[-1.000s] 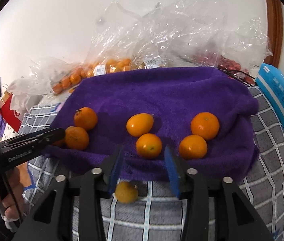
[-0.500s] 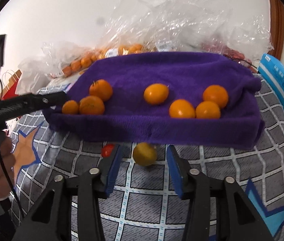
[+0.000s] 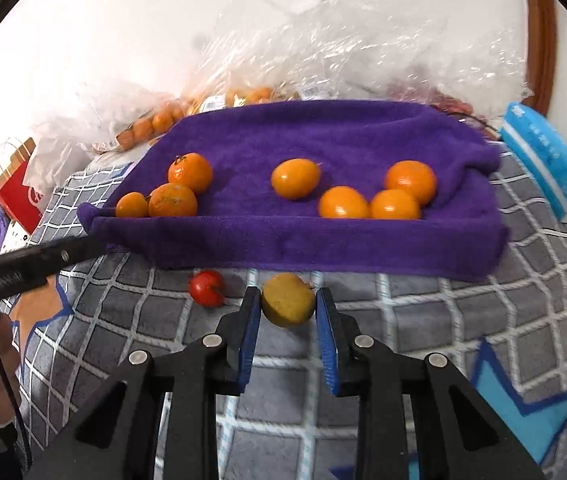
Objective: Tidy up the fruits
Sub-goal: 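Grasp the yellow fruit with the right gripper while the left gripper grasps the red fruit, then lift both held fruits and carry them toward the purple towel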
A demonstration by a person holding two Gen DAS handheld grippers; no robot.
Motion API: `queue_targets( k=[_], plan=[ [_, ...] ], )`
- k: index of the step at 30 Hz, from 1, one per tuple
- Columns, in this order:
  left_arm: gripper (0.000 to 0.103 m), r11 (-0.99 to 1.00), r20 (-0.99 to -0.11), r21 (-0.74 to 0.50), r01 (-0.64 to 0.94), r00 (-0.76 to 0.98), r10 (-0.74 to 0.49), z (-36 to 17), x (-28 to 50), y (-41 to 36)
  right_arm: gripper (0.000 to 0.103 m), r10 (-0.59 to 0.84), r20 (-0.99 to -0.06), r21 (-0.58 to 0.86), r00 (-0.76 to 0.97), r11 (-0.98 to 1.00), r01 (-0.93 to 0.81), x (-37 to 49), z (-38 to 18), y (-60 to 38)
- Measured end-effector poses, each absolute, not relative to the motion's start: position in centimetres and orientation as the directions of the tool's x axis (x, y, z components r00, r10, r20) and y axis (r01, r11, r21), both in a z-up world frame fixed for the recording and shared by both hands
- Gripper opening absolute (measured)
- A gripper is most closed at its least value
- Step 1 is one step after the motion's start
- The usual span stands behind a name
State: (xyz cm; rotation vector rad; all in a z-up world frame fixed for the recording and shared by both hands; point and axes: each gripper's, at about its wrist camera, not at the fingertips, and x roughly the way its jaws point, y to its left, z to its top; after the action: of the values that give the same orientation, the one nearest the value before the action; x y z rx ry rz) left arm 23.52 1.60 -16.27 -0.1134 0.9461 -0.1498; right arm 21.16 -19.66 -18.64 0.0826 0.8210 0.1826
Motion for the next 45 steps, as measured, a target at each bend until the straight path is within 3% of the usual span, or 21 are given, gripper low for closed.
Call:
queue_targets(
  k=[16,22,29,45],
  plan=[
    [0.063,0.974,-0.805,-0.12,0.191,0.556,-0.208,-18.2,21.7,-6.1,0.028,0.092,-0.733,0.127,0.674,0.992,0.003,17.3,-19.7,-26.5],
    [0.04,0.974,-0.806,-0.097,0.203,0.558,-0.196,-18.4,23.1,-8.2,0.028,0.075,-0.728,0.111,0.681,0.994,0.009,16.5,-19.8,-27.6],
    [0.026,0.978,-0.81,-0.079,0.192,0.559,-0.175,-18.5,24.3,-9.3,0.028,0.081,-0.724,0.134,0.685,0.991,0.025,16.2,-19.9,-28.7],
    [0.025,0.982,-0.822,-0.118,0.147,0.54,-0.179,-16.9,21.5,-6.8,0.028,0.11,-0.719,0.169,0.686,0.985,0.019,15.6,-17.5,-27.4]
  ],
)
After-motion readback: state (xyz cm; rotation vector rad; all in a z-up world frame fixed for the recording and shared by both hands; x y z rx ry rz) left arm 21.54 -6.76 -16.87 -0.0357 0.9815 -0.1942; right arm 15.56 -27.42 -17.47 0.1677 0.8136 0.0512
